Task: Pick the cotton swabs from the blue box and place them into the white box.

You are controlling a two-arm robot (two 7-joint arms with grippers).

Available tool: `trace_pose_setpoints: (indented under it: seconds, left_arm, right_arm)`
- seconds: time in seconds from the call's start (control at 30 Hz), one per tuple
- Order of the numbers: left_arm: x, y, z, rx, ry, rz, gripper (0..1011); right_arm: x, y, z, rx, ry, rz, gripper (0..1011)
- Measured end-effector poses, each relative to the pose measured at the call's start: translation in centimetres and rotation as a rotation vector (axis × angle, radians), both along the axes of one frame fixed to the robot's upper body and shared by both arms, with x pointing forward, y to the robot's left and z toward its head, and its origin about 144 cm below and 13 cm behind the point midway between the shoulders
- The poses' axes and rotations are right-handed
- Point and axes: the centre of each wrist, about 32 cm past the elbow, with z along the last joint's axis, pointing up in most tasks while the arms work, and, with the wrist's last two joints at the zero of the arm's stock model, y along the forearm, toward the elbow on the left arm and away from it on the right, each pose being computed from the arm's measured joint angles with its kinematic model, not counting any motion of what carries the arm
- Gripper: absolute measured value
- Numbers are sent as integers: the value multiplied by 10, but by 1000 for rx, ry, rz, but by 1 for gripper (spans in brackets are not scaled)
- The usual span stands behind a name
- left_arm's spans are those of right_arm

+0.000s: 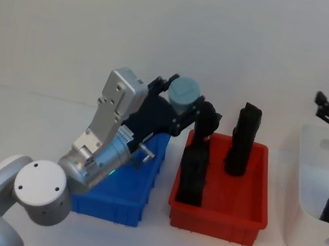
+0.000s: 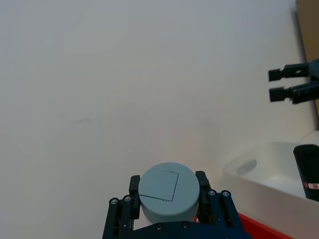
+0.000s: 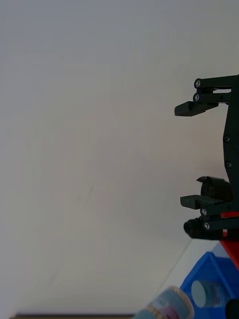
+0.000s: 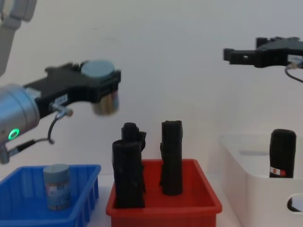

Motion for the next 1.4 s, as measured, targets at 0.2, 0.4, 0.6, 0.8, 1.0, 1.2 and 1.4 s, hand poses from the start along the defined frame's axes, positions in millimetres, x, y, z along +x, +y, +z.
trace_pose_setpoints:
  seconds: [0.2,0.4,0.6,0.8,1.0,1.2,1.4]
  left_arm:
    - [1,-7,9,3,-84,-28,669]
    - [3,-16,18,-1,-187,-67,669]
    - [8,-26,26,-17,-280,-123,669]
    - [13,-35,32,-30,-327,-169,669]
    - [17,-41,33,-47,-332,-201,669]
    - [20,-45,32,-67,-304,-222,669]
    - [23,-49,29,-88,-262,-239,669]
  right_arm:
    - [5,9,4,-11,-29,88,1002]
    - [10,15,8,-49,-66,169,1002]
    - [14,19,10,-116,-108,229,1001]
    - [17,22,9,-200,-142,251,1001]
    - [18,23,4,-281,-171,243,1002]
    - [19,24,-1,-326,-194,234,1001]
    - [19,25,-4,-350,-209,236,1002]
